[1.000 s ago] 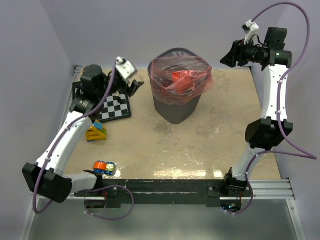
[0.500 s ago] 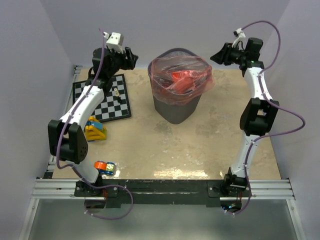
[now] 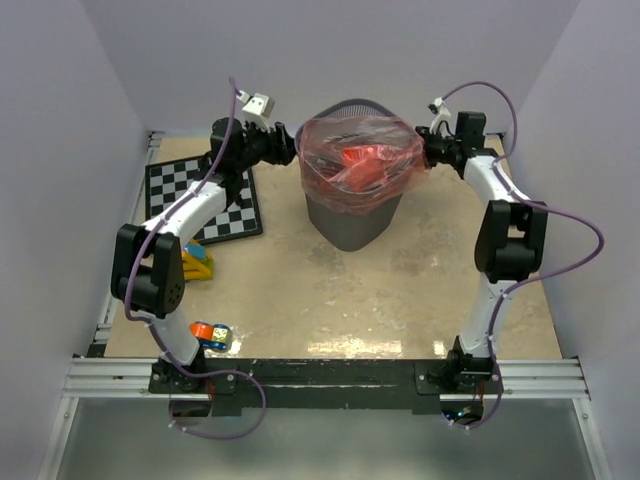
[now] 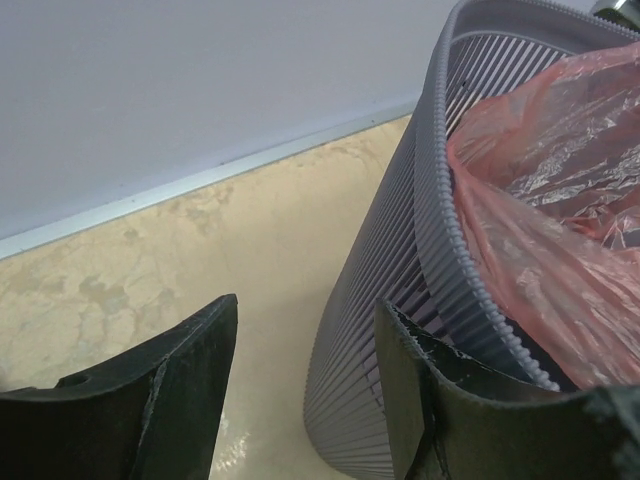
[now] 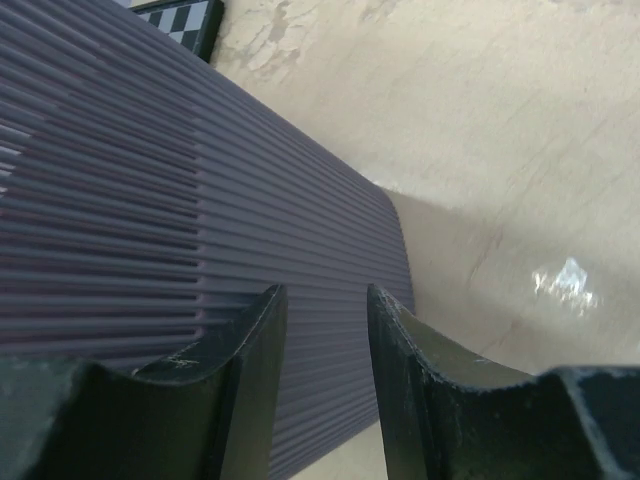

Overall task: Put the trash bags into the trash bin
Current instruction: Place the trash bag in the trash bin.

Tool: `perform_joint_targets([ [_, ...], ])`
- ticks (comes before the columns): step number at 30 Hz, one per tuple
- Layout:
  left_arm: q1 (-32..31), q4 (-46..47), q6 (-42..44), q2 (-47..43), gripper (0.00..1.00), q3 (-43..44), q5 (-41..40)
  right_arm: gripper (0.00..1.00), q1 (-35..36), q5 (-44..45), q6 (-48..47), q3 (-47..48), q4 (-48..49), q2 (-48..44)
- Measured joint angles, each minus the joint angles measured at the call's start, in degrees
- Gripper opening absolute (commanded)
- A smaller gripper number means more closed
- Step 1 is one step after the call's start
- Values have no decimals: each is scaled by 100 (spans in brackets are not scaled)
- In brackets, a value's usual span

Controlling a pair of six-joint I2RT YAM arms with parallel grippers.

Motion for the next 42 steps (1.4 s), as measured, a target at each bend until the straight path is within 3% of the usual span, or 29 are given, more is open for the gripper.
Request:
perform_joint_targets([
  [16,-79,282,-352,-699,57,-1005,828,43,26,48,188,-2625,-275,-2841],
  [21,-55,-505,-105,-1119,62,-1005,549,47,-116,326,-85,-2627,-933,-3117],
  [25,404,-1174,437,-1615,64,-920,227,54,-713,625,-527,-1832,-1488,-2953],
  [29,796,-1950,960,-1781,65,-46,678,60,-1167,588,-938,-595,-1676,-2566],
  [36,291,-3633,1357,-1248,64,2627,1558,67,-756,195,-1215,448,-1698,-2476],
  [42,-310,-4815,1639,-968,62,2997,1279,71,-289,-240,-1711,470,-2124,-2527],
])
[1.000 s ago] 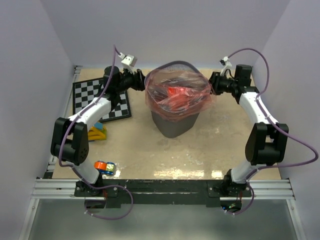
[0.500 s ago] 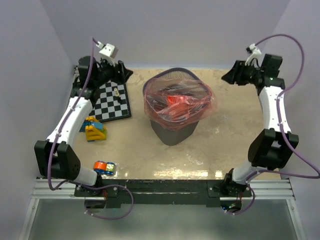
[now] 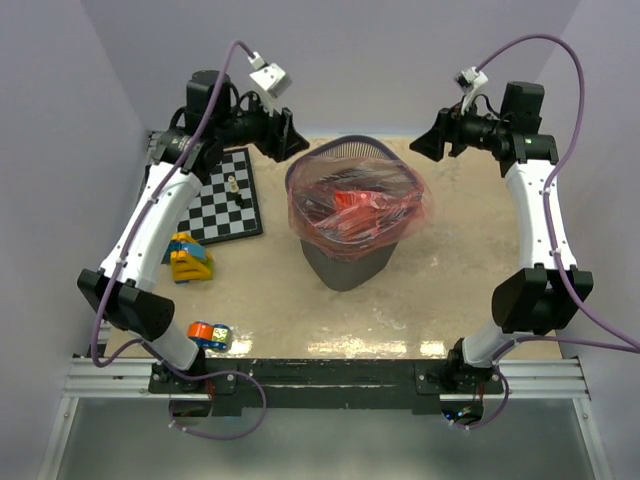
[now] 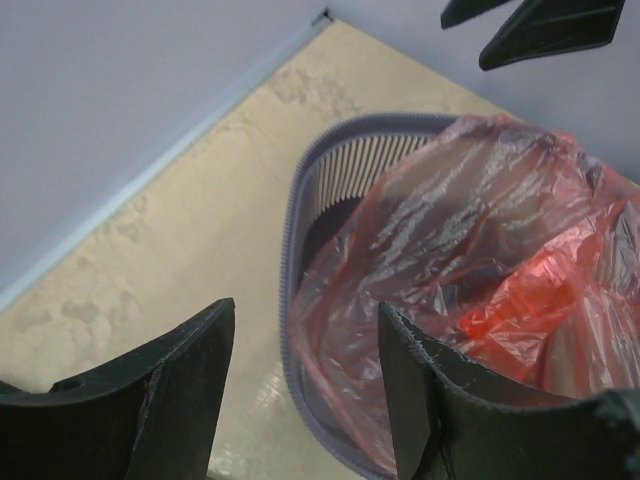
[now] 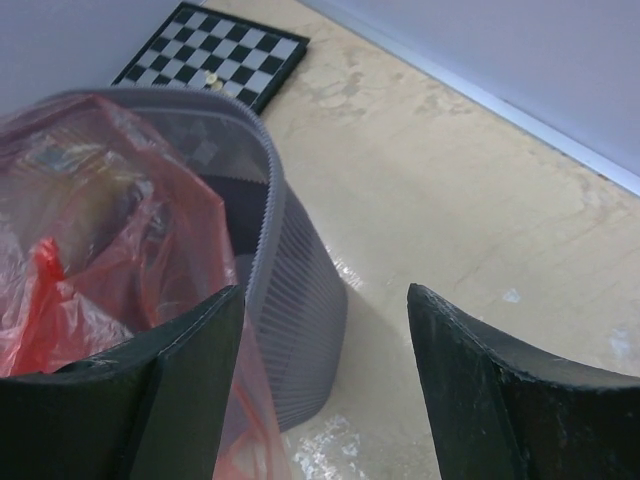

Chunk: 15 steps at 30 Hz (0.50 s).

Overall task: Put the trash bags into the trash bin
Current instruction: Place the trash bag in the trash bin.

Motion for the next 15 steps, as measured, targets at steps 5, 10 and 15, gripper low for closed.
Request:
perform_joint_targets([
  [5,-249,-702,13,208,55,0,-155,72,50,-291,-614,0,-612,0],
  [10,-345,-1067,122,221,52,9,-439,72,55,-407,-815,0,-809,0],
  [15,-557,-1274,138,219,45,9,-525,72,68,-442,-813,0,-811,0],
])
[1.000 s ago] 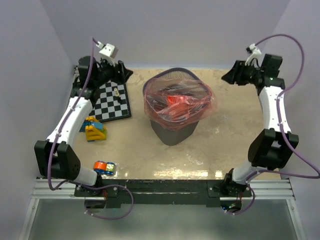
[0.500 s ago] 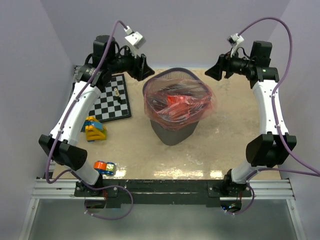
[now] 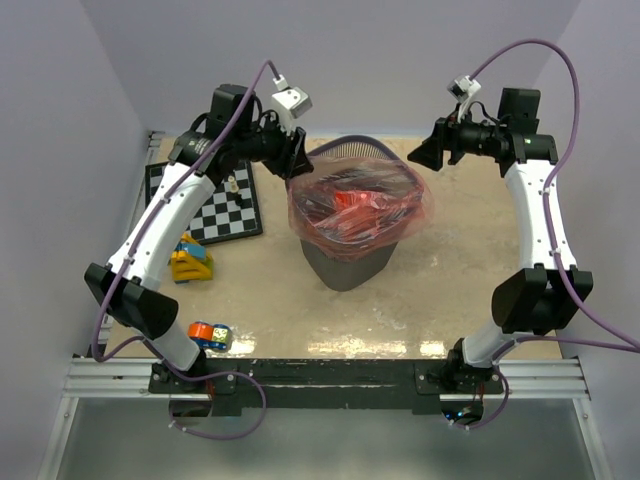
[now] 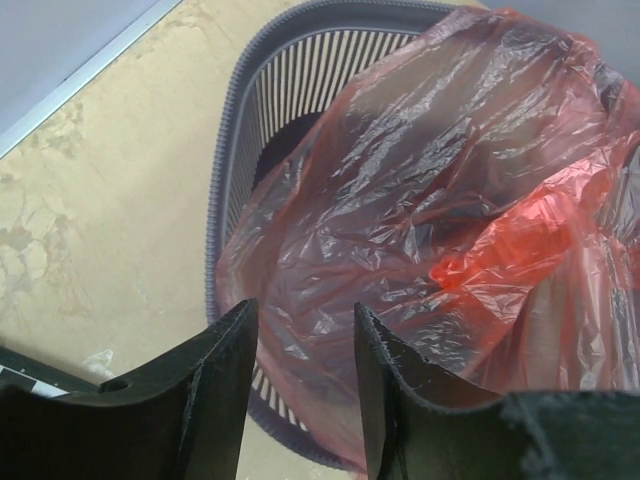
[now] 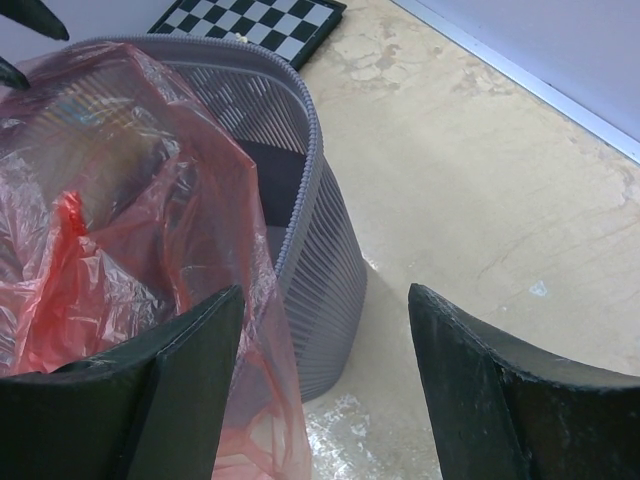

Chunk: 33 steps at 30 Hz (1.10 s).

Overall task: Put the trash bags into the trash bin
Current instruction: Place the trash bag in the trash bin.

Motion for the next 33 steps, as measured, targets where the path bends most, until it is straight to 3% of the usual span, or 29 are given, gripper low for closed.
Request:
perform_joint_targets([
  [16,-380,-389,168,0,28,0,-656,72,31,2,-72,0,-59,0],
  [22,-435,-472,260,-7,1,0,-658,72,48,0,-240,0,-153,0],
  [33,-374,140,295,-98,0,-105,-918,73,52,-667,-590,68,-420,61],
])
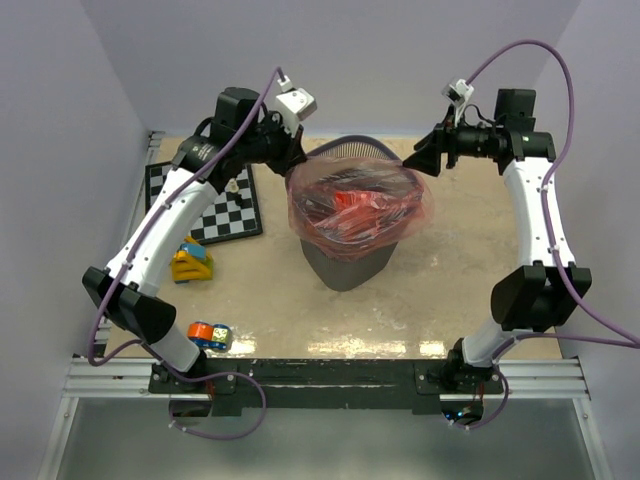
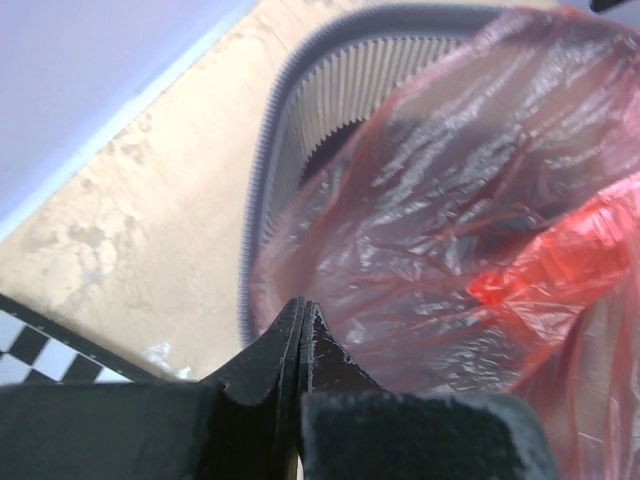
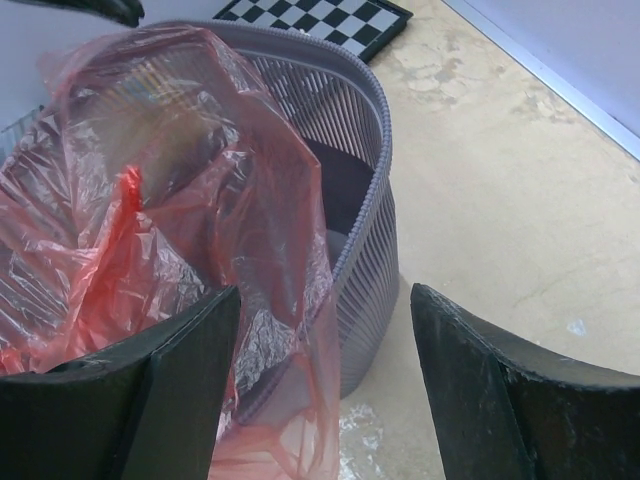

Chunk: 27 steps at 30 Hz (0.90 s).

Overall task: Put the trash bags into the trash bin
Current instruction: Place the trash bag in the trash bin.

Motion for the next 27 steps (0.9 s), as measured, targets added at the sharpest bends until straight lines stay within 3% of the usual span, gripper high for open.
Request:
perform_joint_targets([
  [3,168,227,-48,-109,2,-79,-90,73,2,-181,0,146,2,129],
  [5,249,240,-55,-111,24,4,-142,74,9,-195,7,262,9,236],
  [9,273,98,-186,-146,33,81,-186,73,11,-160,68,385,57,363],
  [27,28,-511,-822,-345,27,-140,81,73,26,31,457,337,262,247],
])
